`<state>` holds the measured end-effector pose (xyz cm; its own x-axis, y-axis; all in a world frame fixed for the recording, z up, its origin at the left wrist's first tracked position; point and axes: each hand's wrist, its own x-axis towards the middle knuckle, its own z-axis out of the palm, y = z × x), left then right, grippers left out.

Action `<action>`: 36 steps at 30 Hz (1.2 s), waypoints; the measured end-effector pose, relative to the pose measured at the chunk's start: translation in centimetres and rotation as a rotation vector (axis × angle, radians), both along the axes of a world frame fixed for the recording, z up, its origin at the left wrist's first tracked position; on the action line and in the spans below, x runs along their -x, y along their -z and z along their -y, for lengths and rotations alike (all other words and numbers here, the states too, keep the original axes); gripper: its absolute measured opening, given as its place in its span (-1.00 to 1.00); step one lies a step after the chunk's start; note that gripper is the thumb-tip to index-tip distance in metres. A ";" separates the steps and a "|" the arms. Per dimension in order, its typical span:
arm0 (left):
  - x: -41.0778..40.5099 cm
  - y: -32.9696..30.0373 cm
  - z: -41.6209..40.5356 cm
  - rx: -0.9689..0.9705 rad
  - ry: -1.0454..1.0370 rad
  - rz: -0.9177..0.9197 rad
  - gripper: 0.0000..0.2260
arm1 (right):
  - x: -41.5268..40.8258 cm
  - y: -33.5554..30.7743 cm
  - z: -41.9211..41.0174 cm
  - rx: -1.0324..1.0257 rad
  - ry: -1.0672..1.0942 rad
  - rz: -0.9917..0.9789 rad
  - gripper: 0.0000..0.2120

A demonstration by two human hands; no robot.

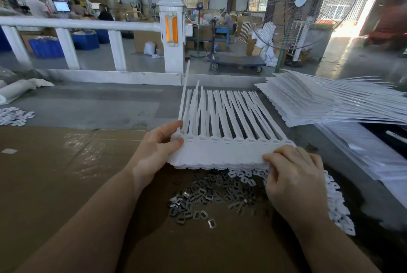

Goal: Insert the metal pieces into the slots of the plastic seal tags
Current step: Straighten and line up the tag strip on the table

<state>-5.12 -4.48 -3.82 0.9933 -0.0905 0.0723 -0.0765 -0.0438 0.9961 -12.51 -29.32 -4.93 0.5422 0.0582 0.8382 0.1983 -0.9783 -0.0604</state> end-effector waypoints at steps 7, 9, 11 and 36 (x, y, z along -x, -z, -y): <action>-0.1 0.1 -0.2 -0.069 0.046 0.013 -0.67 | 0.1 -0.2 -0.2 -0.022 0.002 -0.015 -0.85; -0.1 0.1 -0.1 -0.099 0.057 0.011 -0.67 | 0.1 -0.2 -0.2 -0.027 -0.002 -0.029 -0.83; -0.1 0.2 -0.1 -0.139 0.056 0.018 -0.67 | 0.1 -0.2 -0.1 -0.028 -0.010 -0.050 -0.81; 0.7 -0.3 0.4 -0.284 -0.032 0.061 -0.71 | 0.2 -0.2 -0.2 -0.045 -0.044 -0.069 -0.83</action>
<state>-5.77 -4.86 -3.52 0.9906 -0.0839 0.1081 -0.1297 -0.3234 0.9373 -12.74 -29.15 -4.76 0.5967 0.0468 0.8011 0.2351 -0.9647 -0.1188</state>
